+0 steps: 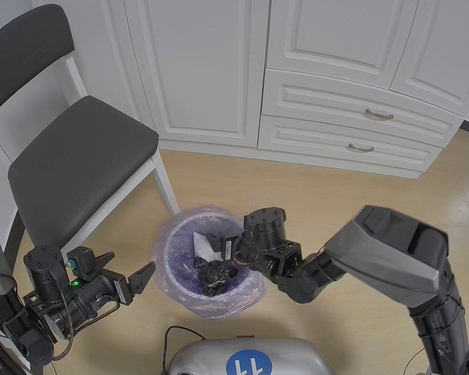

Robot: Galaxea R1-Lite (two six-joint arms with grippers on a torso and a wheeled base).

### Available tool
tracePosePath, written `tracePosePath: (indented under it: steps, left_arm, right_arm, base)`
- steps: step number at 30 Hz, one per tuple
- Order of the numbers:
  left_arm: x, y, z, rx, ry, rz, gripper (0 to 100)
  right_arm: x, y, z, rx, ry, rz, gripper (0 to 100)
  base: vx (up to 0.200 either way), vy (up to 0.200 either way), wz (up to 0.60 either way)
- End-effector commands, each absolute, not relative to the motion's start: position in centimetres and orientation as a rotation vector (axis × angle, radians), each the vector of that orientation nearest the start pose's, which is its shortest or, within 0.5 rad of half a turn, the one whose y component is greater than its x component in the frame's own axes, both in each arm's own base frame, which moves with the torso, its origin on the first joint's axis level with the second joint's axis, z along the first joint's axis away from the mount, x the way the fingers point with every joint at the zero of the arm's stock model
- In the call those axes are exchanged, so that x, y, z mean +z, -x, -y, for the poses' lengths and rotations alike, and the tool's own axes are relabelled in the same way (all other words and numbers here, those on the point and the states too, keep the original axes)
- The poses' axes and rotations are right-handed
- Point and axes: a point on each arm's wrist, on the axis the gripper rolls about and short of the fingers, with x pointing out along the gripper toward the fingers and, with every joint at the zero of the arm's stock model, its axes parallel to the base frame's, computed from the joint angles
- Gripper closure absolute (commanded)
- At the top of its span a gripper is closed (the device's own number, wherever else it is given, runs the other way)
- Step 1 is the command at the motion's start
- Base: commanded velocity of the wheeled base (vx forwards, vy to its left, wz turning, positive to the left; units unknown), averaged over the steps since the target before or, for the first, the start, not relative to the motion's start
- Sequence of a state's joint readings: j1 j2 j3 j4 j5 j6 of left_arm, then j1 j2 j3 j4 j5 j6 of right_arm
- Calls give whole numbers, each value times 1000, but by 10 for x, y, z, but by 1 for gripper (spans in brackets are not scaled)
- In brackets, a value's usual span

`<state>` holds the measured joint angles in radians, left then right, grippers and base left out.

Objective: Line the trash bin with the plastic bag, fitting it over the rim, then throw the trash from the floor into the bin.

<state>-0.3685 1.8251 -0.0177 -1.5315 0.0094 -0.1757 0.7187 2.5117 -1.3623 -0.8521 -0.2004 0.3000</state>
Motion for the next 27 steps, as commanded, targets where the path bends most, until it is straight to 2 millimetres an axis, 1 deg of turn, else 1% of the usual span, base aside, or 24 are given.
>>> tracePosePath:
  steps: [1,2,4,5,7,8,9,10,11,12,14,15,16,18,19,20,21,22,23,24,25,26,27]
  left_arm:
    - [89,-176,86,-391,119,-243,0]
    - [97,-168,93,-427,130,-206,0]
    - [103,-163,96,-457,136,-173,0]
    - [103,-163,96,-457,136,-173,0]
    - [118,-153,95,-489,155,-97,0]
    - [125,-148,93,-496,167,-60,0]
    - [131,-145,91,-498,177,-31,0]
    - [140,-140,88,-501,197,20,0]
    - [145,-138,86,-500,212,50,0]
    - [151,-135,82,-495,226,85,0]
    - [160,-135,75,-460,245,135,0]
    - [161,-136,74,-456,247,142,0]
    - [167,-137,67,-413,266,179,0]
    - [167,-137,67,-413,266,179,0]
    - [179,-142,50,-311,313,247,0]
    - [182,-143,44,-281,319,267,0]
    - [186,-144,35,-231,324,299,0]
    - [187,-144,34,-224,324,303,0]
    - [189,-144,21,-150,326,325,0]
    - [189,-144,21,-150,326,325,0]
    - [188,-139,13,-109,319,336,0]
    - [188,-139,13,-109,319,336,0]
    - [192,-132,10,-98,318,369,0]
  right_arm:
    - [87,-348,-271,379,-85,-245,0]
    - [99,-335,-254,307,-31,-234,0]
    - [105,-319,-238,241,16,-241,0]
    - [105,-319,-238,241,16,-241,0]
    - [110,-288,-212,140,48,-256,0]
    - [109,-275,-202,125,56,-263,0]
    - [111,-267,-194,113,54,-255,0]
    - [117,-256,-179,102,35,-227,0]
    - [122,-253,-169,84,17,-200,0]
    - [131,-248,-153,62,-14,-151,0]
    - [149,-240,-131,67,-54,-72,0]
    - [150,-240,-130,71,-56,-67,0]
    - [164,-234,-107,89,-51,-9,0]
    - [164,-234,-107,89,-51,-9,0]
    - [191,-221,-78,92,-37,93,0]
    - [197,-215,-74,101,-42,114,0]
    - [206,-205,-71,123,-52,155,0]
    - [207,-204,-71,126,-51,157,0]
    - [219,-192,-67,143,-58,212,0]
    - [219,-192,-67,143,-58,212,0]
    - [227,-181,-67,159,-48,241,0]
    - [227,-181,-67,159,-48,241,0]
    - [228,-176,-67,151,-17,246,0]
  base:
    - [0,0,0]
    - [0,0,0]
    - [0,0,0]
    - [0,0,0]
    - [0,0,0]
    - [0,0,0]
    - [0,0,0]
    - [0,0,0]
    - [0,0,0]
    - [0,0,0]
    - [0,0,0]
    - [0,0,0]
    - [0,0,0]
    - [0,0,0]
    - [0,0,0]
    - [0,0,0]
    - [0,0,0]
    - [0,0,0]
    - [0,0,0]
    - [0,0,0]
    - [0,0,0]
    - [0,0,0]
    - [0,0,0]
